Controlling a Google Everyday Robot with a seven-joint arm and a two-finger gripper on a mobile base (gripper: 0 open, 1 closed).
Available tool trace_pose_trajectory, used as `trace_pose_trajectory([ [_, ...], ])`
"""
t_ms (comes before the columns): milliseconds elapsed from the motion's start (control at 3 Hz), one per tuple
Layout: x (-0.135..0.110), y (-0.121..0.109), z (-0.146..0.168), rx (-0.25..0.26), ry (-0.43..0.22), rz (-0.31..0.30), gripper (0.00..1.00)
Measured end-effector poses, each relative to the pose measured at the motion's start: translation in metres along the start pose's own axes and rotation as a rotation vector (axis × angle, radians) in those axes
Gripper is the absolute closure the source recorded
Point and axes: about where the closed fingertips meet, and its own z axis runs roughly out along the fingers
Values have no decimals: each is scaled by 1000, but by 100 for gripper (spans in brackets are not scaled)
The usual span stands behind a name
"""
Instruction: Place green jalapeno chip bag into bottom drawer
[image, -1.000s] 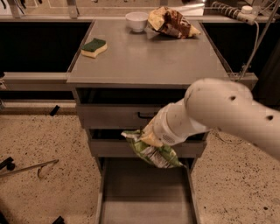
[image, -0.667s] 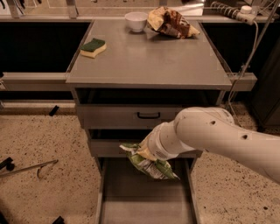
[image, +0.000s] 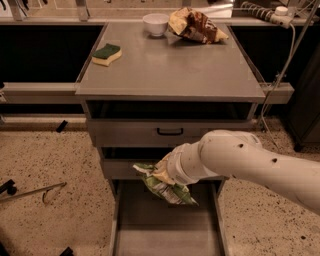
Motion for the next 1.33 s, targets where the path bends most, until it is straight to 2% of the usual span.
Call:
trace_pose_trajectory([
  [333,45,16,60,-16,8,16,100],
  [667,100,31,96,9,97,-22,100],
  [1000,107,8,117,74,76,9,100],
  [1333,94,-9,121,117,40,23,100],
])
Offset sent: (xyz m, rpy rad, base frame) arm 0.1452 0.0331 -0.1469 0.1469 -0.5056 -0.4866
